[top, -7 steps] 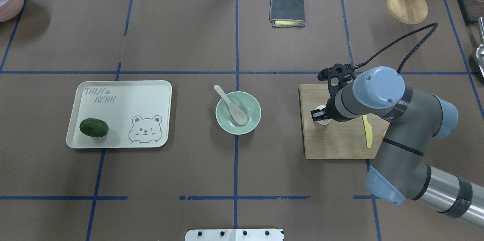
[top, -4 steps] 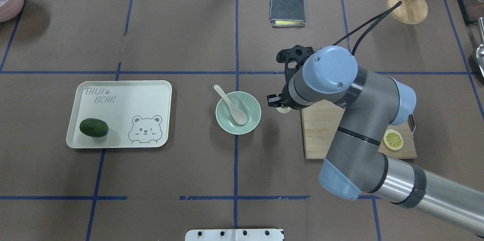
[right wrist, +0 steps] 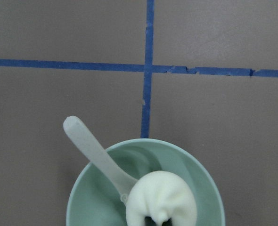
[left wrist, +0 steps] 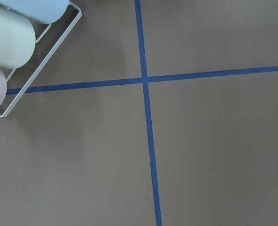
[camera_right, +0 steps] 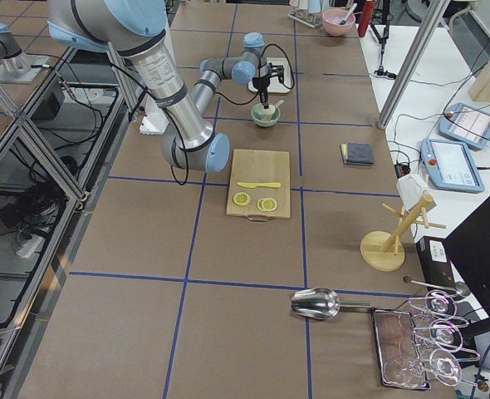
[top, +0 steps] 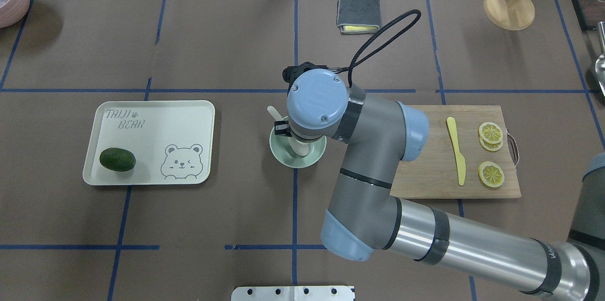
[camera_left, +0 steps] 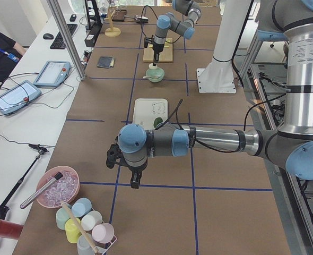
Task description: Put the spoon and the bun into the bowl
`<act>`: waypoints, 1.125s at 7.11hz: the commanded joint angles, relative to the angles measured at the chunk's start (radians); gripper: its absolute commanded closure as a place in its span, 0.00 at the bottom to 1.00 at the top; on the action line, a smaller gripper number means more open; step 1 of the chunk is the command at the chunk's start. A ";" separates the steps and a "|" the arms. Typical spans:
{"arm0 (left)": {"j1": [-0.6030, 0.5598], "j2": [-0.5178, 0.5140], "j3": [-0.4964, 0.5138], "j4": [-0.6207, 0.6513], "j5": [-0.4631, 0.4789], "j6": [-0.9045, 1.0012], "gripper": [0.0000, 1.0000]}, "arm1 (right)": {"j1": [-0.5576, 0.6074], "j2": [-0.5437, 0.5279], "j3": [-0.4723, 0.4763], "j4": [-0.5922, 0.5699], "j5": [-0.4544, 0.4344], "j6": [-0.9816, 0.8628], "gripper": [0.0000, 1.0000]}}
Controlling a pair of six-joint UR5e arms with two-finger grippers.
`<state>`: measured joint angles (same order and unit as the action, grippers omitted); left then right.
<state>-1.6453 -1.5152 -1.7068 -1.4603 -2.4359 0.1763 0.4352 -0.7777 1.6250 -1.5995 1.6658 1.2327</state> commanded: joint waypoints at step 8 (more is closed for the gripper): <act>-0.001 -0.002 0.000 0.002 0.011 0.005 0.00 | 0.338 -0.199 0.139 0.030 0.260 -0.395 0.00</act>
<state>-1.6458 -1.5182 -1.7070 -1.4599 -2.4316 0.1789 0.6390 -0.9065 1.7150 -1.5675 1.8053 0.9997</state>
